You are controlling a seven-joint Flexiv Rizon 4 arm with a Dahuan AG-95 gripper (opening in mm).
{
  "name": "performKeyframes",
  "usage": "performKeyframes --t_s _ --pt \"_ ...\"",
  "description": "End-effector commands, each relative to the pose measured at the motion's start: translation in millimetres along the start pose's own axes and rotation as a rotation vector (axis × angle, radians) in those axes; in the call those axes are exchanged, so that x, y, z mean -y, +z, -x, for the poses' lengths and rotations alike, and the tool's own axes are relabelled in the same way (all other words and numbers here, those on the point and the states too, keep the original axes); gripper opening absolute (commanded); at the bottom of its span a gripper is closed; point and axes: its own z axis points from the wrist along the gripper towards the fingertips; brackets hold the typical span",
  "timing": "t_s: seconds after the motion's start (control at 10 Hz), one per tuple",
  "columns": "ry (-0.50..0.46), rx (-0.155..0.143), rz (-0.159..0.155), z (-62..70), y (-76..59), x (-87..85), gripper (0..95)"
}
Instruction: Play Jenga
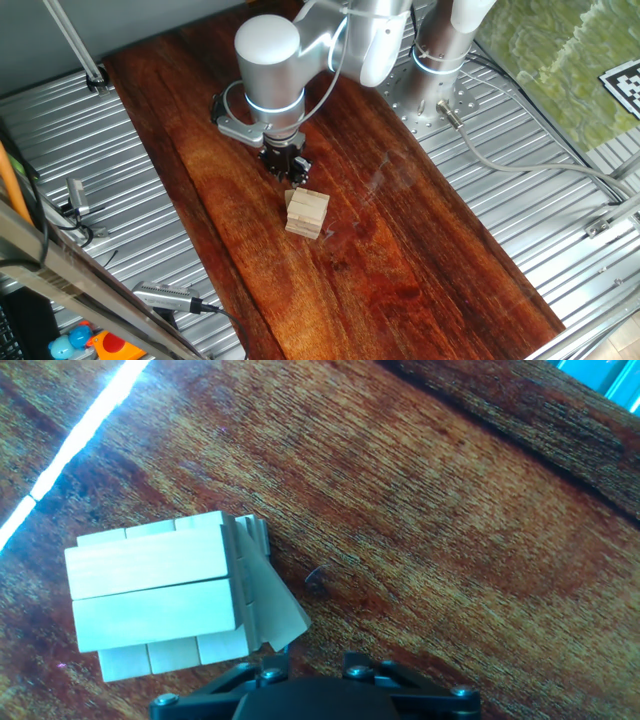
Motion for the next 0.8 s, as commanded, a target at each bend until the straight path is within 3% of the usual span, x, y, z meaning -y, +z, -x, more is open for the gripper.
performKeyframes --t_s 0.1,0.8 --pt "-0.003 0.006 0.000 -0.2 -0.2 -0.3 38.0" --pt "-0.002 0.019 0.011 0.1 0.6 -0.1 38.0"
